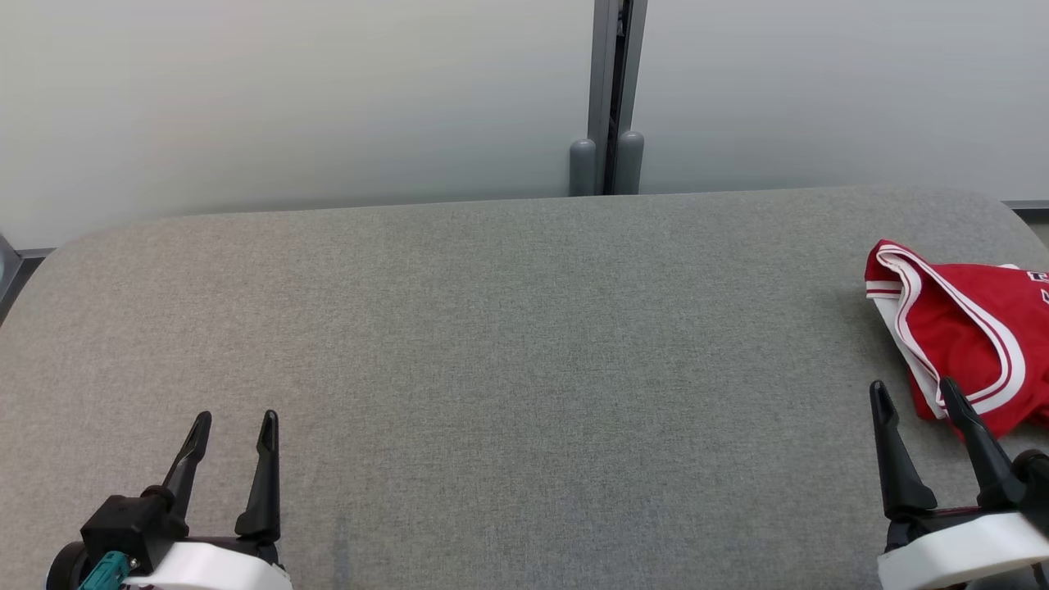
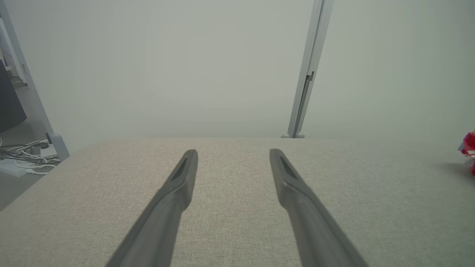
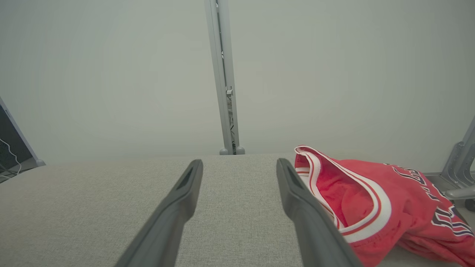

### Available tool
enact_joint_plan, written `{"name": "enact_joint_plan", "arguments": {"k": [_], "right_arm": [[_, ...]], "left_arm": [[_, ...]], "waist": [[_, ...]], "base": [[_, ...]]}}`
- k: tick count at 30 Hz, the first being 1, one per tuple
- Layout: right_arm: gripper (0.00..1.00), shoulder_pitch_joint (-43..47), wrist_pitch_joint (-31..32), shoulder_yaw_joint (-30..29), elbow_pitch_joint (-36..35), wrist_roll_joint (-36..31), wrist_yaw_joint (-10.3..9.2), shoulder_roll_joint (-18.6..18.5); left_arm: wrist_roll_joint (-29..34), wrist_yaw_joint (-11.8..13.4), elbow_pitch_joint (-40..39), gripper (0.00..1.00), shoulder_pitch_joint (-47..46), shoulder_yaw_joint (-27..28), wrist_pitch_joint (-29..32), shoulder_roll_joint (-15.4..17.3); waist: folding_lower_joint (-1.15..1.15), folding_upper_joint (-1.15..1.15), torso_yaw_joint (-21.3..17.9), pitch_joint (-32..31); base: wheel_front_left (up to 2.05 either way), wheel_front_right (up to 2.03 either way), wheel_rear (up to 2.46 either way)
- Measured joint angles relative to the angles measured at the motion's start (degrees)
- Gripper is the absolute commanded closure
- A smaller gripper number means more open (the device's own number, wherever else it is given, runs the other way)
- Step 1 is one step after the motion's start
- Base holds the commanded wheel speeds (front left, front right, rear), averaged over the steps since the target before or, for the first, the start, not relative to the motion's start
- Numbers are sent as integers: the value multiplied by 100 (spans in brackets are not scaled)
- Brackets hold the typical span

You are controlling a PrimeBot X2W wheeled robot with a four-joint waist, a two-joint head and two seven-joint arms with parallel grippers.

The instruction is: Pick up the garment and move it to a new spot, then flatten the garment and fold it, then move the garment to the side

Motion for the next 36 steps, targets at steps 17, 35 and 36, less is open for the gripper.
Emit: {"name": "enact_joint_plan", "arguments": {"k": [17,35,36], "right_arm": [[100,115,209,-135,493,361,0,105],[100,-529,1106,-887,1306,2121,-1,-80],[100,-559,1141,-925,1333,2199,-1,-85]], "left_arm": [[-327,-11,325,100,251,-162,4,-264],[-1986,-303,432,100,-10,-260,-4,-530],[-2065,-307,436,100,-18,-263,-5,-536]], "waist": [[0,0,-6,-41],[0,0,-10,-36],[0,0,-10,-36]], "base": [[0,0,0],[0,0,0],[0,0,0]]}}
